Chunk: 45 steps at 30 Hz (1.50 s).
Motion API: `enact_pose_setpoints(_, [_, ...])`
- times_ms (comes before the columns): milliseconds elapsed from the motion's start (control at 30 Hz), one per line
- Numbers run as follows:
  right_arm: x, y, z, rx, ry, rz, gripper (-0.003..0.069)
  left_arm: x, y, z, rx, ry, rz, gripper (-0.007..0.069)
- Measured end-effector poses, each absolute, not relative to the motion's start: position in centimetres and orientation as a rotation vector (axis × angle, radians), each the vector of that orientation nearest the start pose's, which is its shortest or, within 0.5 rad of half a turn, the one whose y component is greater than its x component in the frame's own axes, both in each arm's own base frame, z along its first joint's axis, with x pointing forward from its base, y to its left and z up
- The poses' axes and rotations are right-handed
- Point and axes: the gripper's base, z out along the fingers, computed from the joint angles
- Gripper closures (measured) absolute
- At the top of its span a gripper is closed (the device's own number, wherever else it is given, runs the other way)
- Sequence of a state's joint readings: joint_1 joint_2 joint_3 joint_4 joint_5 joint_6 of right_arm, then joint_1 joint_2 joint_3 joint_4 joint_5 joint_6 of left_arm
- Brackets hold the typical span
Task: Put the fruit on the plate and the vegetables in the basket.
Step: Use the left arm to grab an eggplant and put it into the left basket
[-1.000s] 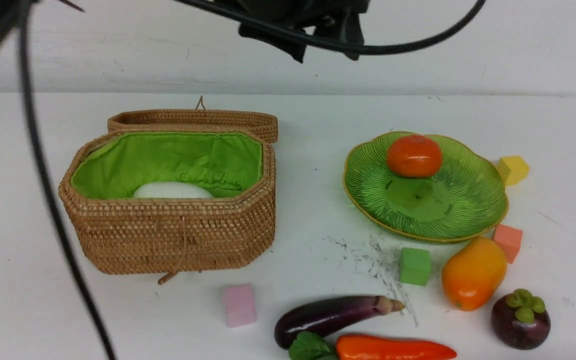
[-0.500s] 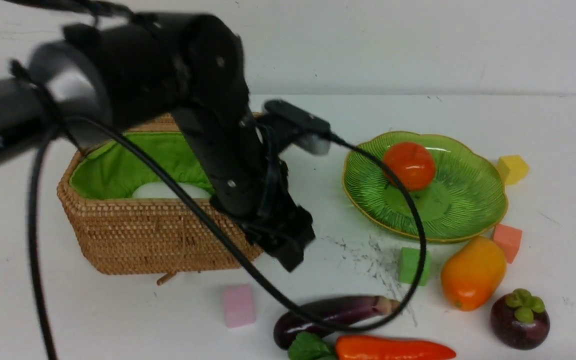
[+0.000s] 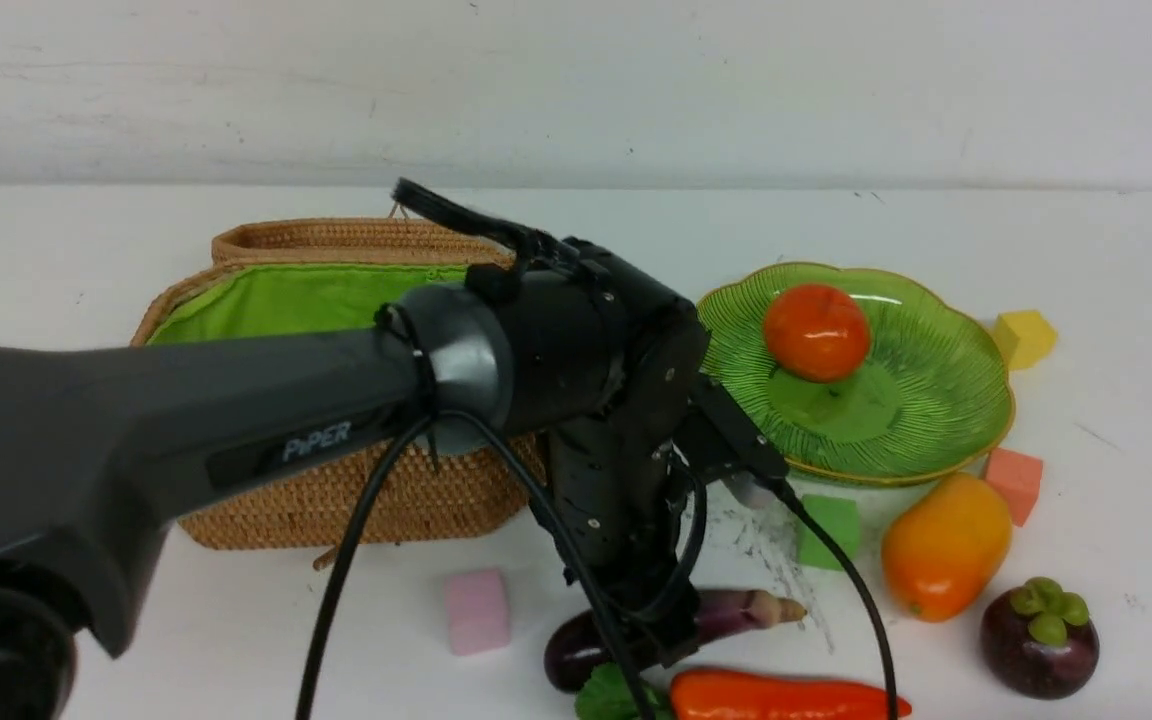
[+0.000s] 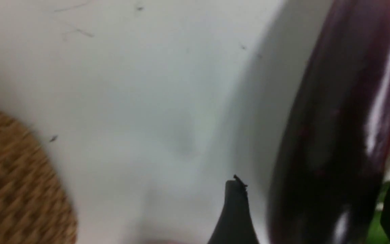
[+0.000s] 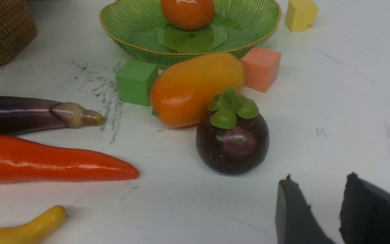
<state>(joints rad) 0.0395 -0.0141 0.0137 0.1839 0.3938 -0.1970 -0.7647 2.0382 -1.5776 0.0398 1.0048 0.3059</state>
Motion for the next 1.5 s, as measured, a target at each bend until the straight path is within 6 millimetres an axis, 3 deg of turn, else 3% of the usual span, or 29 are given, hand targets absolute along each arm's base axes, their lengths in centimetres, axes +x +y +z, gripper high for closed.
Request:
enact_pose_setpoints(200, [5.1,0.8,17.5,-0.110,1.868,0.074,0.0417,30.6,-29.2,18.8,1.516,2.538,-0.046,0.0124])
enact_pose_setpoints(333, [5.1,0.8,17.5,-0.110,1.868,0.074,0.0417,30.4,-29.1,19.0,1.527,2.570,-0.045,0.0264])
enact_pose_setpoints(567, [5.1,0.8,17.5,-0.110,1.868,0.074,0.0417,30.7,-29.1,20.1,1.488,2.587,-0.021,0.0260])
enact_pose_setpoints(667, [5.1,0.8,17.5,-0.110,1.868,0.074,0.0417,30.9,-29.0,22.3,1.467,2.543,0.001,0.0260])
enact_pose_setpoints(767, [5.1,0.8,17.5,-0.110,1.868,0.074,0.0417,30.9,-28.3,26.0,1.437,2.454,0.051,0.0260])
enact_pose_setpoints(900, [5.1,0.8,17.5,-0.110,1.868,0.074,0.0417,31.1,-25.3,32.4,1.303,2.315,0.182,0.0260])
enact_pose_setpoints(1033, [5.1,0.8,17.5,-0.110,1.868,0.074,0.0417,32.6,-19.4,36.5,1.107,2.301,0.306,0.0260])
enact_pose_setpoints(1067, [5.1,0.8,17.5,-0.110,1.868,0.074,0.0417,33.5,-16.8,37.0,1.038,2.334,0.346,0.0260])
enact_pose_setpoints(1100, [5.1,0.8,17.5,-0.110,1.868,0.074,0.0417,33.6,-16.4,37.0,1.025,2.341,0.350,0.0260])
enact_pose_setpoints(1133, [5.1,0.8,17.5,-0.110,1.868,0.074,0.0417,34.6,-13.9,37.1,0.961,2.383,0.377,0.0260])
enact_pose_setpoints(1200, [5.1,0.8,17.5,-0.110,1.868,0.074,0.0417,36.0,-10.7,36.7,0.877,2.434,0.386,0.0260])
enact_pose_setpoints(1300, [5.1,0.8,17.5,-0.110,1.868,0.074,0.0417,37.8,-8.1,35.5,0.820,2.465,0.361,0.0260])
enact_pose_setpoints(1500, [5.1,0.8,17.5,-0.110,1.868,0.074,0.0417,39.6,-8.3,32.9,0.847,2.497,0.327,0.0254])
